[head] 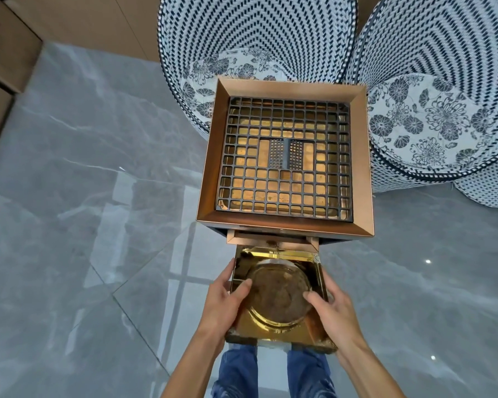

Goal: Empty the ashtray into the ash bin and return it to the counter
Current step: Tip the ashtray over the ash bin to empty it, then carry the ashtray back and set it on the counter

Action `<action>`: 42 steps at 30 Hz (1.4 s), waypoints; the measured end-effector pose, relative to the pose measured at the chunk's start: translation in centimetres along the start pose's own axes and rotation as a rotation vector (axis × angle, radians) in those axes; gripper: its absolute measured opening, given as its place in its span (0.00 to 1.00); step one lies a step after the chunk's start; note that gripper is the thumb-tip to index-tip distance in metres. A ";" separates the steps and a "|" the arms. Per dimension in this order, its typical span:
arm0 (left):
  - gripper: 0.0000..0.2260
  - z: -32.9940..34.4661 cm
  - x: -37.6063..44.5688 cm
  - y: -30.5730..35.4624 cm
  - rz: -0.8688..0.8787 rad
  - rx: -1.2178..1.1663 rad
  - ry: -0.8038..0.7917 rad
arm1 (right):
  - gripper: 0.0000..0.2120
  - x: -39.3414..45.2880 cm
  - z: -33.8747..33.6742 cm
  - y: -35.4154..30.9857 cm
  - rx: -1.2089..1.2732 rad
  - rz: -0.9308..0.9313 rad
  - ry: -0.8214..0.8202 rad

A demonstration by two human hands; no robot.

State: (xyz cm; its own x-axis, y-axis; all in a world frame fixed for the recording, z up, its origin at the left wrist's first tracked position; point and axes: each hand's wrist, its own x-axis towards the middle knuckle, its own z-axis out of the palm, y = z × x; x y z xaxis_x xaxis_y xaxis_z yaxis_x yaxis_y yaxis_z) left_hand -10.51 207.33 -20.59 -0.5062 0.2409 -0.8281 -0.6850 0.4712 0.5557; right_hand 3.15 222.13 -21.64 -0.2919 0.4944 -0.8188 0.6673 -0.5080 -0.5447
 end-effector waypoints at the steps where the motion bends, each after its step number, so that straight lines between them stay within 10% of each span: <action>1: 0.26 -0.2 -0.6 -0.3 0.015 -0.002 0.009 | 0.30 -0.5 -0.1 0.1 0.001 -0.017 -0.009; 42: 0.22 -3.1 -33.4 25.9 0.789 -0.008 -0.119 | 0.35 -32.6 -9.1 -25.6 0.162 -0.804 -0.035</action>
State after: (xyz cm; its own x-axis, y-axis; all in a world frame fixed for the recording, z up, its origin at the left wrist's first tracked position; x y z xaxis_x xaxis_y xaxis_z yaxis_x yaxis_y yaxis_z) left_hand -12.98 208.86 21.66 -0.7845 0.5897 -0.1918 -0.1515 0.1177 0.9814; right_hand 1.81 225.46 20.63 -0.6618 0.7300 -0.1708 0.1384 -0.1050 -0.9848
